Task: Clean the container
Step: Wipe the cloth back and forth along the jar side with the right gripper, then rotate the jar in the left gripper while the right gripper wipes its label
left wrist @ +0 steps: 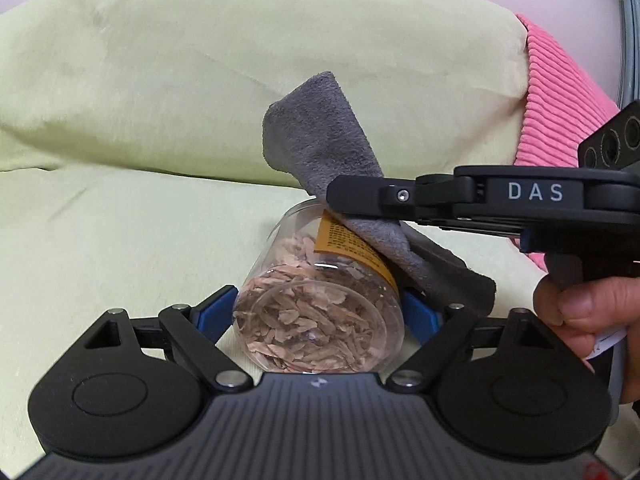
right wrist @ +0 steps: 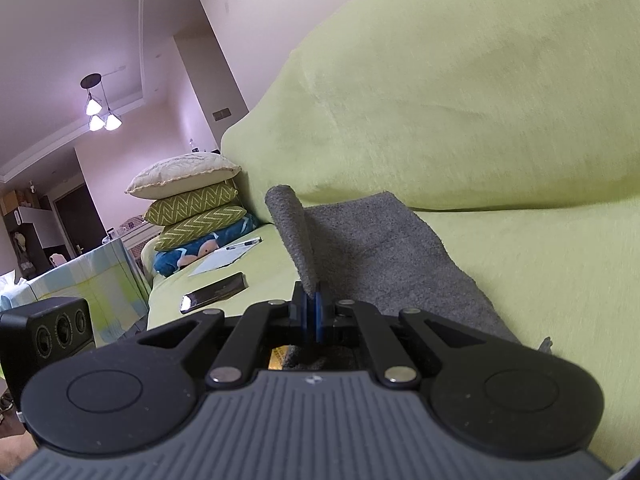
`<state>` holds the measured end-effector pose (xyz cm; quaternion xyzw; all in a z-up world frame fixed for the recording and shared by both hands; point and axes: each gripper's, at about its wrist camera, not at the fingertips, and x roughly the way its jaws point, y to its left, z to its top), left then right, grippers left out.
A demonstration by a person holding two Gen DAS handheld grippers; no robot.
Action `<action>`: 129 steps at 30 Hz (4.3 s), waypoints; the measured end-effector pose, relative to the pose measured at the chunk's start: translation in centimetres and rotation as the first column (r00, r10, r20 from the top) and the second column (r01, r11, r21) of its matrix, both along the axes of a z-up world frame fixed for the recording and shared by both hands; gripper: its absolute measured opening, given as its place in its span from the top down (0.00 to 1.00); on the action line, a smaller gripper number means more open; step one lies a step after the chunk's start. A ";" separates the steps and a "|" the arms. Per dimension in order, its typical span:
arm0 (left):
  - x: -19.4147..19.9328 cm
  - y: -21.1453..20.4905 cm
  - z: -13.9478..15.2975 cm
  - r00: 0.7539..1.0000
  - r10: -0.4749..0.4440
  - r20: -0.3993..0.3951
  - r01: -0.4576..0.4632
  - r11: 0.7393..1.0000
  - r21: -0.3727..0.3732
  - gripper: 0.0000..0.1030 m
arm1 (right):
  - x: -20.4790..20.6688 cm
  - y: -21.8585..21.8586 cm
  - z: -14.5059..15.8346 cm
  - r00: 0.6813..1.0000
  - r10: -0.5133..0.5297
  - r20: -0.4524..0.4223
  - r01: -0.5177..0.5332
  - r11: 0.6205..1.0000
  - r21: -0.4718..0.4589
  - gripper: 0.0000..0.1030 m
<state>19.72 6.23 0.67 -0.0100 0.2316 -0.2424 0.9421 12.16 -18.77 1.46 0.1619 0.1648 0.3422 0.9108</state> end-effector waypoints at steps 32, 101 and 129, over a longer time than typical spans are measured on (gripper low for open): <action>-2.0 1.7 -1.3 1.000 -0.012 0.007 0.012 1.000 0.019 0.16 | -0.6 -0.4 0.1 1.000 0.010 0.006 -0.010 1.000 -0.010 0.99; -2.0 0.0 -0.3 0.997 -0.021 0.080 0.012 0.994 0.112 0.14 | -0.1 -1.1 0.1 0.999 -0.038 -0.011 0.038 0.999 -0.003 0.99; -2.0 -2.2 -2.0 0.989 -0.075 0.127 0.019 0.917 0.398 0.19 | -0.5 -1.2 -0.2 1.000 -0.029 0.005 0.029 1.000 -0.009 0.99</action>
